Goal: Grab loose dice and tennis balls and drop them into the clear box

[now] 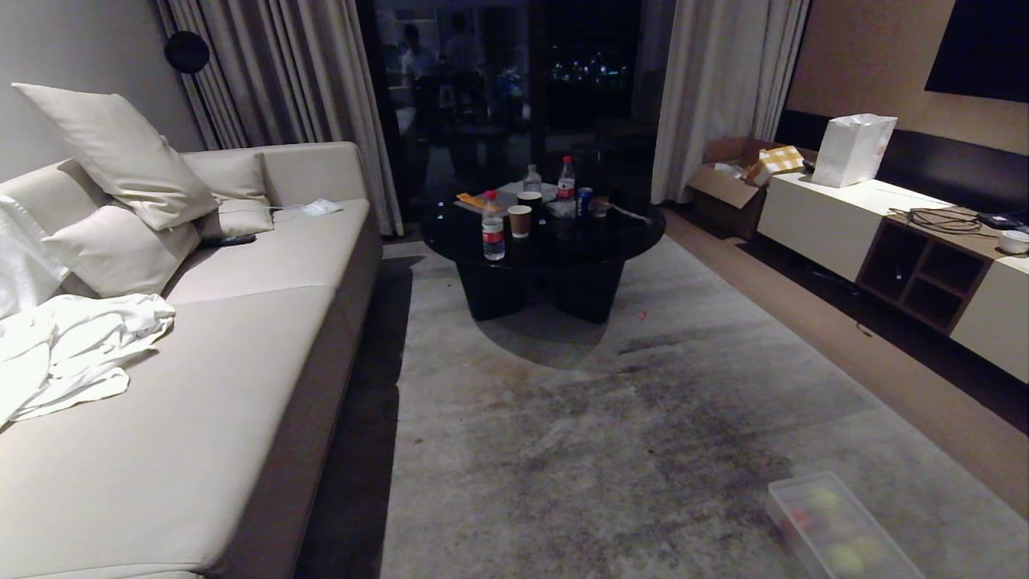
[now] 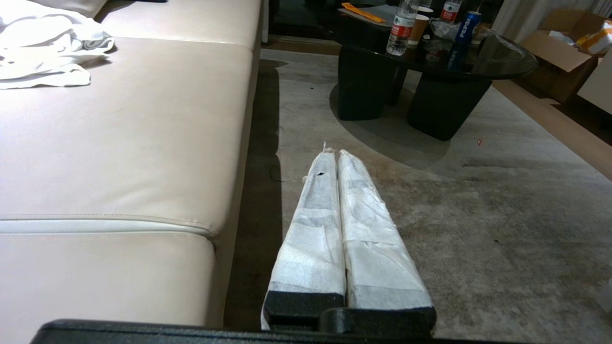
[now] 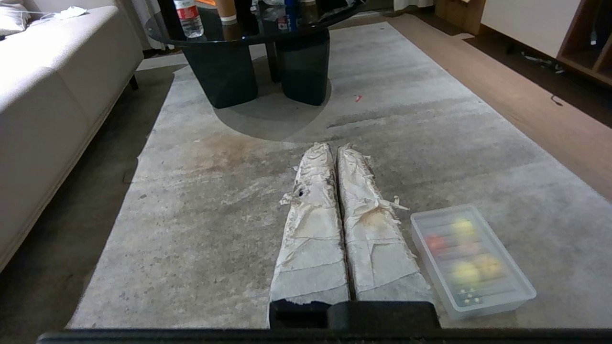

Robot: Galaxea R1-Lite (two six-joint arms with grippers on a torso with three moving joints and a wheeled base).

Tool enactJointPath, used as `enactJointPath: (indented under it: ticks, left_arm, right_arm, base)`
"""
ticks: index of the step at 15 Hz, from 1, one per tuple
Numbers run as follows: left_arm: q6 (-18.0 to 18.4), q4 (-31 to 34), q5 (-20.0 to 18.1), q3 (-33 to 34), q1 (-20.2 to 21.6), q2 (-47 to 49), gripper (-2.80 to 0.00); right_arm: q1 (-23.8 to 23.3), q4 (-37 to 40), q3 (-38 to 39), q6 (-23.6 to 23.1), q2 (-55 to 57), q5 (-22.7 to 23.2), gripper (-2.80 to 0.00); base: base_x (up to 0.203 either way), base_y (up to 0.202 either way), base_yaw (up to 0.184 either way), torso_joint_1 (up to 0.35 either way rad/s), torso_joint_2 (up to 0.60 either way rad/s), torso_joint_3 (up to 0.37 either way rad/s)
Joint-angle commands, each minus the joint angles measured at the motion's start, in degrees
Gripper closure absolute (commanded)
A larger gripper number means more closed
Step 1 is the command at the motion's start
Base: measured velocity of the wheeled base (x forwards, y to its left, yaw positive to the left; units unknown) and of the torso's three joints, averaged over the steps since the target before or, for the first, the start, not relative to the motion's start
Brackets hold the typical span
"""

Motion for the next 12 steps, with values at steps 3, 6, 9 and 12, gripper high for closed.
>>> enactJointPath:
  ticks: [3,6,9,12]
  left_arm:
    - [-0.08,-0.04,0.04,0.09,0.00,0.02,0.00]
    - [-0.01,-0.04,0.04,0.09,0.00,0.00,0.00]
    - [-0.01,-0.04,0.04,0.09,0.00,0.09,0.00]
    - [-0.07,-0.04,0.04,0.09,0.00,0.07,0.00]
  right_arm:
    - [0.00,-0.07,0.62,-0.04,0.07,0.00,0.00]
    - [0.00,-0.07,0.62,-0.04,0.07,0.00,0.00]
    - [0.00,-0.01,0.62,-0.04,0.07,0.00,0.00]
    - [0.00,-0.07,0.62,-0.04,0.07,0.00,0.00]
  base:
    - [0.000,0.000,0.000,0.000,0.00,0.000]
    - [0.000,0.000,0.000,0.000,0.00,0.000]
    - [0.000,0.000,0.000,0.000,0.00,0.000]
    - [0.000,0.000,0.000,0.000,0.00,0.000]
